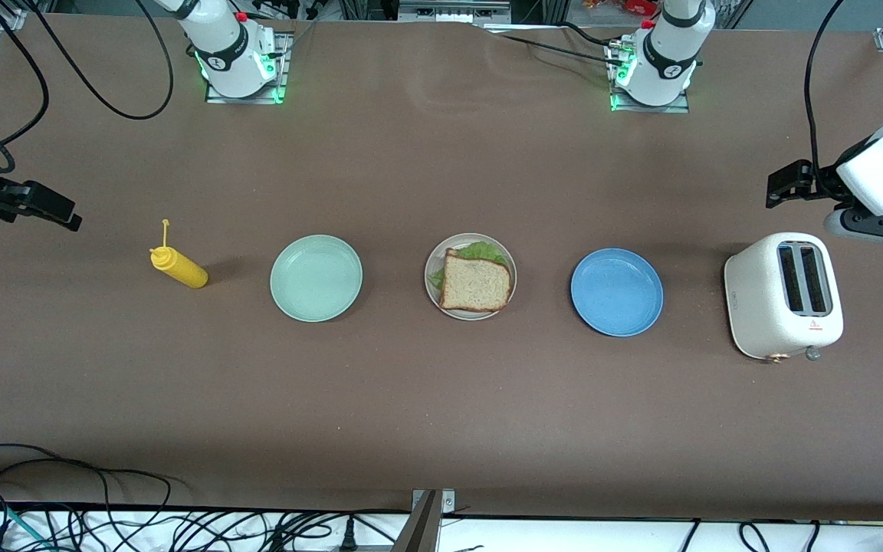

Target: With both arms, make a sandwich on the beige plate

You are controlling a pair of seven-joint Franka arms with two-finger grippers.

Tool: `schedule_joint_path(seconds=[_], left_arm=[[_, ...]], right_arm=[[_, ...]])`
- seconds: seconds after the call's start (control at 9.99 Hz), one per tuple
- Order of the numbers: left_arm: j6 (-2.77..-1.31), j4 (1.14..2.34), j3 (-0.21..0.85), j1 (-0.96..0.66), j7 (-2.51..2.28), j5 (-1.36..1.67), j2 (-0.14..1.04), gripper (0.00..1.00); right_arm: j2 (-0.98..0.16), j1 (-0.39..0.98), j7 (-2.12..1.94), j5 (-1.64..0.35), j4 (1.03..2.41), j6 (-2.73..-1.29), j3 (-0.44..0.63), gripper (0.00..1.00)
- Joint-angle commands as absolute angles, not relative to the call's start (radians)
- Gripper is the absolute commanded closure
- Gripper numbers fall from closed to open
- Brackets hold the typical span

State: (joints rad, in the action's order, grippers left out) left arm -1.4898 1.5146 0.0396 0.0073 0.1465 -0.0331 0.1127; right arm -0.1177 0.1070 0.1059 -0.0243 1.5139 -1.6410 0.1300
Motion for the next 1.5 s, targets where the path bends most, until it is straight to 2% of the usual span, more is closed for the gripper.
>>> schedule_joint_path(seconds=[0.0,1.4], left_arm=[[-1.474,1.486,0.038,0.008,0.167,-0.025,0.124,0.00],[-1.474,1.486,0.038,0.003,0.169,-0.026,0.124,0.00]], right_arm=[[-0.124,0.109,0.120,-0.021,1.499,-1.641,0.130,0.00],[-0.137,0.101,0.103,-0.031,1.491,-1.655,0.133,0.00]])
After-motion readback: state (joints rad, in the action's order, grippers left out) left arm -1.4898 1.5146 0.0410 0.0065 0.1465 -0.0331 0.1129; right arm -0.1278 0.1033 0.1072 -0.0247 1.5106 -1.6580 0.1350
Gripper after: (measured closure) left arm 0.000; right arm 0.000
